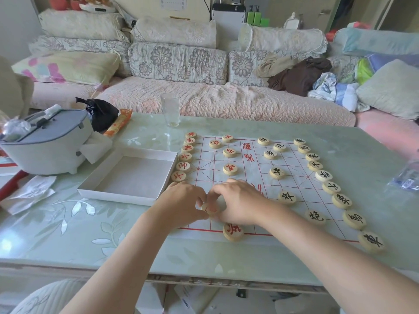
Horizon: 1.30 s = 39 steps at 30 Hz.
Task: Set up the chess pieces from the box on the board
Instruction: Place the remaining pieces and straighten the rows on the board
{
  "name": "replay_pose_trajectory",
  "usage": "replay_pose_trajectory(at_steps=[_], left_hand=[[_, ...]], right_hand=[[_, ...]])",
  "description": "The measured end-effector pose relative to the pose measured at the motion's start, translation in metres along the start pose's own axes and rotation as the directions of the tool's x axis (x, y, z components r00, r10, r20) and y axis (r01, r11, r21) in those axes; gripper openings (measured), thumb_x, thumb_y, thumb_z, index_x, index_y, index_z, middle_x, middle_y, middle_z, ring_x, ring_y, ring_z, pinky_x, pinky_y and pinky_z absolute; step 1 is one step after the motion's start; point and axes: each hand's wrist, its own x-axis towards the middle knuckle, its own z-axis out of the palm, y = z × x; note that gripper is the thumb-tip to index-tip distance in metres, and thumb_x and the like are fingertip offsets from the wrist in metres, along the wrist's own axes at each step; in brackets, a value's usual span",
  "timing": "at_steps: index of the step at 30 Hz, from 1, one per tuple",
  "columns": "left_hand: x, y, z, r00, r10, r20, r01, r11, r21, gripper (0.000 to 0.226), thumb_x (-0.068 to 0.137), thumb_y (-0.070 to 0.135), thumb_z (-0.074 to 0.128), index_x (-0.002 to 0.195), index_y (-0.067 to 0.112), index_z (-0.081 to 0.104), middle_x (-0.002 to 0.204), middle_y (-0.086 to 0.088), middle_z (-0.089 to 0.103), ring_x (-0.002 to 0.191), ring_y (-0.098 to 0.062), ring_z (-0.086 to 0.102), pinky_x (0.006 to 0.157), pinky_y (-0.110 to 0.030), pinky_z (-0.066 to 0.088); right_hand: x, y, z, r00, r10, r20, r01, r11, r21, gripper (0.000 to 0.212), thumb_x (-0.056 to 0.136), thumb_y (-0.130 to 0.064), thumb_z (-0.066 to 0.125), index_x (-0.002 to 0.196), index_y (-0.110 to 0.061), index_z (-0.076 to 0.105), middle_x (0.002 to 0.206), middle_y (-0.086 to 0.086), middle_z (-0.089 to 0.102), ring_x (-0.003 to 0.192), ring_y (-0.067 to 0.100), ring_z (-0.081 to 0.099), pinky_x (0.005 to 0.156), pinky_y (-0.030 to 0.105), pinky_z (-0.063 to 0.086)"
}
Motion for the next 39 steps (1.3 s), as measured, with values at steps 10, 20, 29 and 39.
replay_pose_trajectory(at_steps=[10,20,29,39], left_hand=[[-0.004,-0.022,-0.025,0.990,-0.074,-0.116,0.066,0.995,-0.068,0.027,0.081,0.032,0.069,0.107,0.031,0.064,0.095,0.014,0.061,0.098,-0.014,0.053,0.080,-0.026,0.041],[-0.050,-0.090,-0.053,0.927,-0.348,-0.138,0.366,0.920,0.139,0.034,0.081,0.043,0.062,0.115,0.042,0.058,0.121,0.009,0.053,0.119,-0.017,0.040,0.097,-0.034,0.033],[-0.072,-0.131,-0.060,0.874,-0.477,-0.088,0.476,0.879,-0.042,0.033,0.085,0.028,0.064,0.118,0.023,0.063,0.116,-0.002,0.052,0.106,-0.020,0.052,0.084,-0.024,0.038],[-0.075,-0.158,-0.062,0.837,-0.539,-0.097,0.537,0.842,-0.047,0.048,0.088,0.030,0.059,0.133,0.018,0.049,0.137,-0.004,0.044,0.123,-0.025,0.043,0.100,-0.040,0.042]], right_hand=[[0.008,-0.003,-0.009,1.000,0.001,0.028,-0.005,0.991,0.133,0.043,0.083,-0.038,0.068,0.124,-0.038,0.055,0.123,-0.018,0.059,0.106,0.003,0.052,0.090,0.028,0.043],[0.072,-0.082,0.010,0.992,-0.123,0.006,0.121,0.984,0.133,0.044,0.087,-0.043,0.064,0.131,-0.038,0.059,0.135,-0.006,0.051,0.122,0.019,0.051,0.101,0.040,0.044],[0.117,-0.126,0.019,0.963,-0.149,0.224,0.168,0.984,-0.067,0.032,0.086,-0.027,0.067,0.117,-0.034,0.069,0.116,-0.007,0.066,0.108,0.017,0.060,0.091,0.036,0.053],[0.160,-0.146,0.041,0.975,-0.182,0.130,0.182,0.983,0.016,0.035,0.092,-0.021,0.065,0.128,-0.024,0.065,0.129,0.005,0.057,0.119,0.023,0.053,0.091,0.023,0.039]])
